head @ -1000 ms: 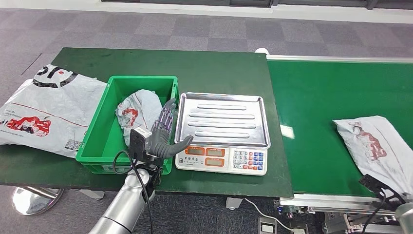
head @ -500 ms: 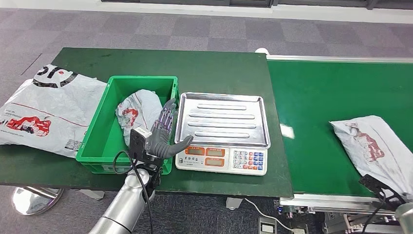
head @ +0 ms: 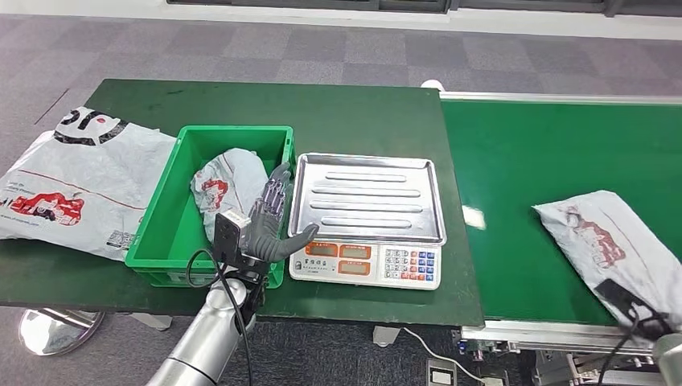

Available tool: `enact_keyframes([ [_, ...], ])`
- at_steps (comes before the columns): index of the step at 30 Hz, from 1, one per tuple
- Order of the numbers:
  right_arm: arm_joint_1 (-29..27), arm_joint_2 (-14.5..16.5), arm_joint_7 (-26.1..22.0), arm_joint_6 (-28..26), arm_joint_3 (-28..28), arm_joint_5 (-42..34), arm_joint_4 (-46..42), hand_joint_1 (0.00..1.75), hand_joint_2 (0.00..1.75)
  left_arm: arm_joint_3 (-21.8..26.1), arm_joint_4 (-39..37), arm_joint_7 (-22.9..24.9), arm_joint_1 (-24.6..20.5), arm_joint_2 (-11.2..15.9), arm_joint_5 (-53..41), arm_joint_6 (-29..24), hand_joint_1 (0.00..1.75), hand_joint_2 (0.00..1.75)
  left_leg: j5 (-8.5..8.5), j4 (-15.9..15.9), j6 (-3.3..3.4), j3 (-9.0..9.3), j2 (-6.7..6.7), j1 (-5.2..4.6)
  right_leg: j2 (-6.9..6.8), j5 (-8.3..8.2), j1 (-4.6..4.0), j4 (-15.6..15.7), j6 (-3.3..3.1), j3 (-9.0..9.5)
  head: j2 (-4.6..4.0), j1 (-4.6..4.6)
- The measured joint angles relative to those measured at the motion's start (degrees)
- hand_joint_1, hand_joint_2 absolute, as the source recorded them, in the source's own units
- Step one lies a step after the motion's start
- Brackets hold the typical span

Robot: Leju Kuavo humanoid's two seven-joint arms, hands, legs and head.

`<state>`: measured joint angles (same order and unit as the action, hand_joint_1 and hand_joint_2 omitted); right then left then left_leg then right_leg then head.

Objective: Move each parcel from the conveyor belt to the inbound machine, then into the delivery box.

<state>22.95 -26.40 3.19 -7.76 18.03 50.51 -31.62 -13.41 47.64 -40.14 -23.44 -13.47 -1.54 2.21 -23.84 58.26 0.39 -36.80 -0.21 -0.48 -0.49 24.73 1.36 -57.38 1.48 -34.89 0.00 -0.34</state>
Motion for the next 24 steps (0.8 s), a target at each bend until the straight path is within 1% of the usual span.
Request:
enact_keyframes([
  [2, -1.2, 2.7, -15.1, -9.2, -0.1, -13.2, -12.2, 1.75, 1.75, -0.2, -0.2, 0.0, -0.3, 0.0, -0.3, -0.4, 0.00, 1.75, 0.02, 0.0, -0.03, 0.23, 0.42, -0.09, 0.43, -0.07, 0.10, -0.1, -0.06, -0.33, 0.00, -0.04],
  [3, -1.2, 3.7, -22.4, -12.0, -0.2, -17.8, -16.9, 1.75, 1.75, -0.4, -0.3, 0.0, -0.4, 0.0, -0.4, -0.4, 0.00, 1.75, 0.12, 0.0, -0.01, 0.37, 0.52, -0.08, 0.53, -0.10, 0.10, -0.1, -0.06, -0.39, 0.00, -0.07],
  [4, -1.1, 4.4, -27.2, -13.3, -0.2, -20.0, -20.7, 1.75, 1.75, -0.7, -0.4, 0.0, -0.5, 0.0, -0.4, -0.4, 0.00, 1.75, 0.21, 0.0, 0.00, 0.48, 0.41, -0.03, 0.42, -0.11, 0.06, -0.1, -0.05, -0.36, 0.00, -0.08],
  [5, -1.1, 5.0, -29.4, -13.7, -0.3, -20.8, -24.1, 1.75, 1.75, -0.8, -0.5, 0.0, -0.6, 0.0, -0.5, -0.4, 0.00, 1.75, 0.29, 0.0, -0.02, 0.48, 0.23, 0.03, 0.25, -0.11, 0.00, -0.1, -0.05, -0.29, 0.00, -0.07],
  [6, -1.2, 5.5, -29.5, -13.8, -0.3, -20.7, -26.9, 1.75, 1.75, -0.9, -0.6, 0.0, -0.6, 0.0, -0.5, -0.4, 0.00, 1.75, 0.32, 0.0, -0.05, 0.46, 0.03, 0.06, 0.05, -0.09, -0.03, -0.1, -0.06, -0.24, 0.00, -0.06],
  [8, -1.8, 6.4, -27.7, -13.8, -0.4, -20.5, -31.2, 1.75, 1.75, -1.0, -0.8, 0.0, -0.7, 0.0, -0.5, -0.4, 0.00, 1.75, 0.33, 0.0, -0.07, 0.41, -0.21, 0.08, -0.22, -0.03, -0.04, -0.1, -0.08, -0.21, 0.00, -0.05],
  [10, -2.5, 6.9, -28.2, -14.0, -0.4, -21.1, -34.0, 1.75, 1.75, -1.2, -0.9, 0.0, -0.7, 0.1, -0.4, -0.5, 0.00, 1.75, 0.33, 0.0, -0.08, 0.37, -0.26, 0.08, -0.29, -0.01, -0.04, -0.1, -0.10, -0.22, 0.00, -0.06],
  [11, -2.9, 7.1, -29.1, -14.4, -0.4, -21.6, -35.0, 1.37, 1.75, -1.2, -0.9, 0.0, -0.7, 0.1, -0.4, -0.5, 0.00, 1.75, 0.33, 0.0, -0.09, 0.37, -0.25, 0.08, -0.27, -0.01, -0.04, -0.1, -0.10, -0.22, 0.00, -0.05],
  [14, -3.5, 7.8, -32.1, -16.3, -0.4, -23.3, -37.7, 0.06, 1.75, -1.2, -1.2, 0.0, -0.9, 0.1, -0.3, -0.3, 0.00, 1.75, 0.31, 0.0, -0.11, 0.37, -0.18, 0.06, -0.20, -0.03, -0.02, -0.1, -0.12, -0.27, 0.00, -0.05],
  [15, -3.5, 7.9, -32.8, -17.0, -0.4, -23.7, -38.3, 0.00, 1.75, -1.2, -1.3, 0.0, -1.0, 0.1, -0.3, -0.3, 0.00, 1.75, 0.31, 0.0, -0.11, 0.37, -0.17, 0.06, -0.19, -0.03, -0.02, -0.1, -0.12, -0.27, 0.00, -0.05],
  [24, -3.4, 9.1, -36.6, -21.6, -0.3, -25.3, -40.6, 0.00, 1.75, -1.4, -2.0, 0.0, -1.3, 0.1, 0.4, 0.1, 0.00, 1.75, 0.31, 0.0, -0.11, 0.37, -0.16, 0.06, -0.19, -0.05, -0.03, -0.1, -0.13, -0.28, 0.00, -0.06],
])
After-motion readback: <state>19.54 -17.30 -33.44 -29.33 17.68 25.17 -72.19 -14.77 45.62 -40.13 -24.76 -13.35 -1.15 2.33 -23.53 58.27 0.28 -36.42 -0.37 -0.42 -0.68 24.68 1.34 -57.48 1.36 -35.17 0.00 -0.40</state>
